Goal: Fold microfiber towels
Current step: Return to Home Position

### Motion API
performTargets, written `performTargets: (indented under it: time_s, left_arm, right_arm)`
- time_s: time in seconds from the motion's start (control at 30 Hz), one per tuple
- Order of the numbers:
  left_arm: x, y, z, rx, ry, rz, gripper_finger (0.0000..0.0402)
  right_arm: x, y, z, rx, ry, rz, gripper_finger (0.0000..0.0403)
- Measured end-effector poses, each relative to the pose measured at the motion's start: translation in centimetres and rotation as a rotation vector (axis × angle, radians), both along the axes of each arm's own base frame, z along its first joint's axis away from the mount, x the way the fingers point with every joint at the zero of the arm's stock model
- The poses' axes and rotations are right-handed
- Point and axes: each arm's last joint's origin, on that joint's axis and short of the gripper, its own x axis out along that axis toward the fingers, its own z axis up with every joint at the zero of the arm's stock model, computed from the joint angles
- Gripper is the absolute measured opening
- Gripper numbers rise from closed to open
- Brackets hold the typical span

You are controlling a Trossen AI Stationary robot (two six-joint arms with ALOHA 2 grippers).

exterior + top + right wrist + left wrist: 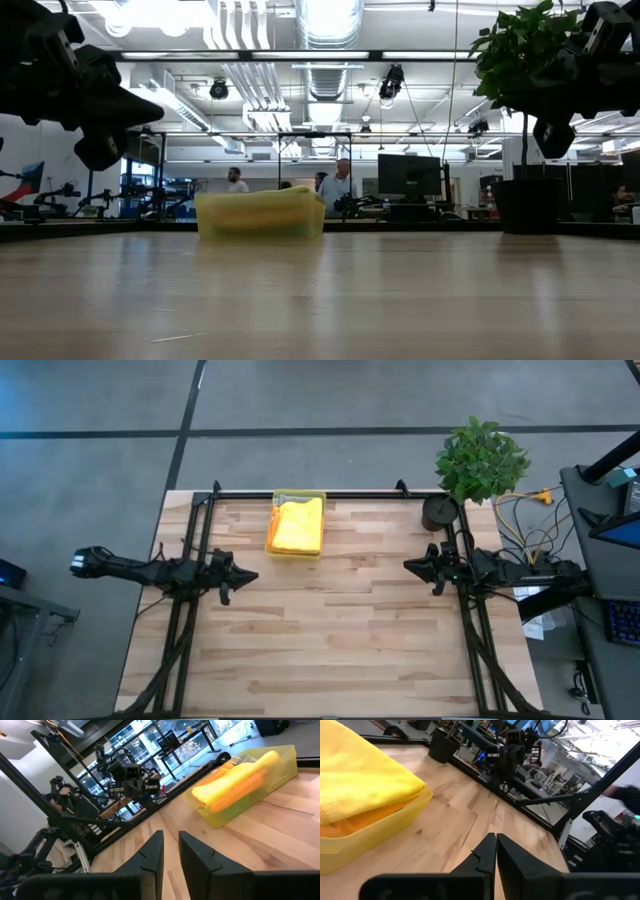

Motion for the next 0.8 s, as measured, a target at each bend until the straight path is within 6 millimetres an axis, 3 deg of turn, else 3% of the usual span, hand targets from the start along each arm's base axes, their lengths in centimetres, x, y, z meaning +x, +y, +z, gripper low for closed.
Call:
performTargets:
  time_s: [0.8]
  left_arm:
    - [0.35, -0.06, -0.72, 0.013, 0.078, 0.000, 0.0000]
  right_arm:
    - [0.00, 0.00, 0.00, 0.000, 0.000, 0.000, 0.0054]
